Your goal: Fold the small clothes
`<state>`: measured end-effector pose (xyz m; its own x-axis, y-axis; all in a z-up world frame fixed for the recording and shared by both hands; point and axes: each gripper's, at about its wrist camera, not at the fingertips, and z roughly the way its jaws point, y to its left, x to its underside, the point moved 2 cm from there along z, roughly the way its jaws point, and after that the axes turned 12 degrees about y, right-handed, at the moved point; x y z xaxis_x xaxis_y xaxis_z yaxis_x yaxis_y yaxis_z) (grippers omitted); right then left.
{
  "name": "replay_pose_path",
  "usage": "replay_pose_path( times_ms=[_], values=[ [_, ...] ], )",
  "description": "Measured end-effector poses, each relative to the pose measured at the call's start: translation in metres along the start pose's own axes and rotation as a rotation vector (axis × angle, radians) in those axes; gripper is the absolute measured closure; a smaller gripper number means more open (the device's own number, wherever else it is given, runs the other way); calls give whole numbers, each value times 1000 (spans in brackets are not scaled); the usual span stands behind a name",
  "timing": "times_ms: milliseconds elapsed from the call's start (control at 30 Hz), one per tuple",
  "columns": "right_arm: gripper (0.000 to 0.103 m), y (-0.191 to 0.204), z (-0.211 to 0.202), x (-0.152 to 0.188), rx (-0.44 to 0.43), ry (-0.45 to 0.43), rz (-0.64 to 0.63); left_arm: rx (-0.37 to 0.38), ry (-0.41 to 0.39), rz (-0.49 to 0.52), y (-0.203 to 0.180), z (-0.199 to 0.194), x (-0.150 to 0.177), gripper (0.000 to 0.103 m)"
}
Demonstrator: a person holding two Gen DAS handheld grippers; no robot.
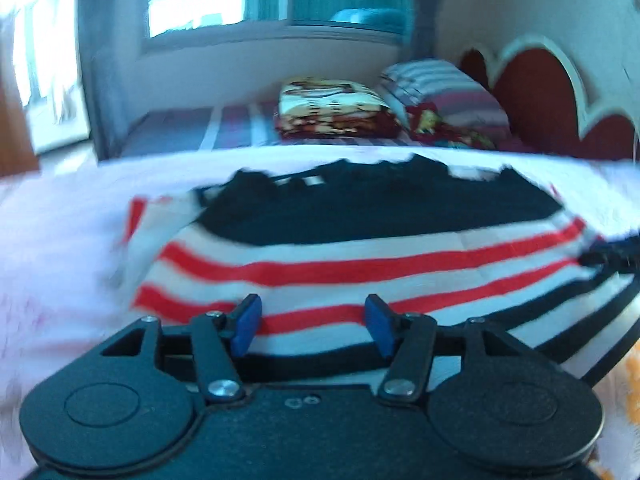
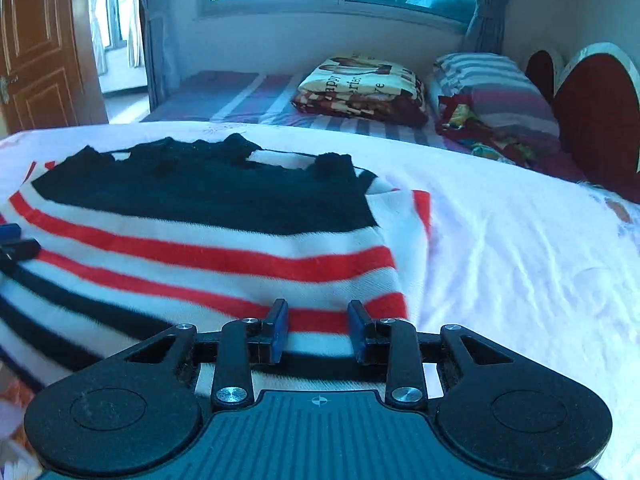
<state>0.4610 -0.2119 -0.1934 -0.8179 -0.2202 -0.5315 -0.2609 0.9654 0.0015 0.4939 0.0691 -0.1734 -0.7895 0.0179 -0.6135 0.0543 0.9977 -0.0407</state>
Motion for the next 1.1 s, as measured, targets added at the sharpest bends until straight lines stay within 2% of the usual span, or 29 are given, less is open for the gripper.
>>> replay_pose_path(
  times_ms=[67,133,200,267,333,400,433,500,600,667,800,900,1033,1100],
  values=[
    [72,11,-17,0,-16,-55,-1,-29,-4,-5,-8,-10,-1,49],
    [72,27,-30,4,-91,-91,-6,11,-24,19,-25,-20,-1,49],
    [72,53,-31,6,-145,-88,-41,39,-17,64,-51,-22,2,49],
    [72,73,-23,9,-174,-44,-63,52,5,105,-73,-17,7,48],
    [72,89,-7,17,-153,18,-106,17,38,142,-86,-9,16,47],
    [72,99,-8,25,-95,-17,-174,-24,40,185,-92,-8,22,47],
    [71,101,-12,24,-95,-8,-178,-21,40,183,-92,-14,21,47],
    [71,95,-25,25,-130,-31,-156,-4,16,155,-83,-26,21,47],
    [71,72,-32,40,-81,-17,-131,-46,34,117,-58,-25,33,47],
    [72,46,-30,47,-66,22,-62,-53,57,76,-38,-28,41,45],
    [72,3,-43,62,-38,44,35,-92,56,31,-9,-41,53,44],
    [72,1,-47,65,-34,48,18,-81,57,-27,4,-42,58,44],
    [72,2,-52,61,-18,60,34,-100,62,-40,0,-43,55,45],
    [72,0,-68,59,-38,-7,57,-104,68,-36,-1,-45,55,45]
  ],
)
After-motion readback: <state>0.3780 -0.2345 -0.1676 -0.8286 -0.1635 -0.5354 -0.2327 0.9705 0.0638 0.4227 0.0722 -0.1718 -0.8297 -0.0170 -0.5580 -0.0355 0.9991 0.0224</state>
